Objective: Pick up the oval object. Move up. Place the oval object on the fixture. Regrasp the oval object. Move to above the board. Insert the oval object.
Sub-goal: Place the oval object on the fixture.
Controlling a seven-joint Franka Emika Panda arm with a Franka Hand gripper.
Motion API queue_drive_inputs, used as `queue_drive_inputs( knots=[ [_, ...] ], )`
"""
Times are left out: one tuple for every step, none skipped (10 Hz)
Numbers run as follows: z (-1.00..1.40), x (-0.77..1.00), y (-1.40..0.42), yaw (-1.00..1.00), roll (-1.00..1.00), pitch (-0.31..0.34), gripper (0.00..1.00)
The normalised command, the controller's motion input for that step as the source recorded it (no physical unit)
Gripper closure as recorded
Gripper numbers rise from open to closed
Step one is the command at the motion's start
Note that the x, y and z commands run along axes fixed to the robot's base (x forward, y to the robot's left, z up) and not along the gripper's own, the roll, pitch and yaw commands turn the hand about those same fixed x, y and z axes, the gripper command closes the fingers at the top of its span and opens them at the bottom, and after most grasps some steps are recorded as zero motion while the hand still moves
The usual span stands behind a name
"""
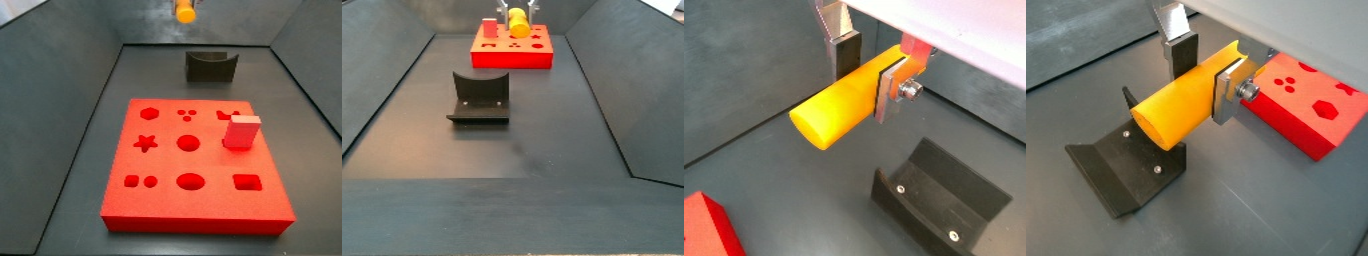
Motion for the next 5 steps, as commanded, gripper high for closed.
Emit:
queue_drive_inputs(
  knots=[
    [-0.01,1.00,-0.07,0.03,-0.03,0.164,1.00],
    [0.14,1.00,0.55,-0.08,-1.00,-0.116,1.00],
    [0.14,0.96,0.58,-0.09,-1.00,-0.109,1.00],
    [0.08,0.85,0.45,-0.09,-1.00,-0.093,1.00],
    [0.03,0.77,0.27,-0.08,-1.00,-0.074,1.00]
  ],
)
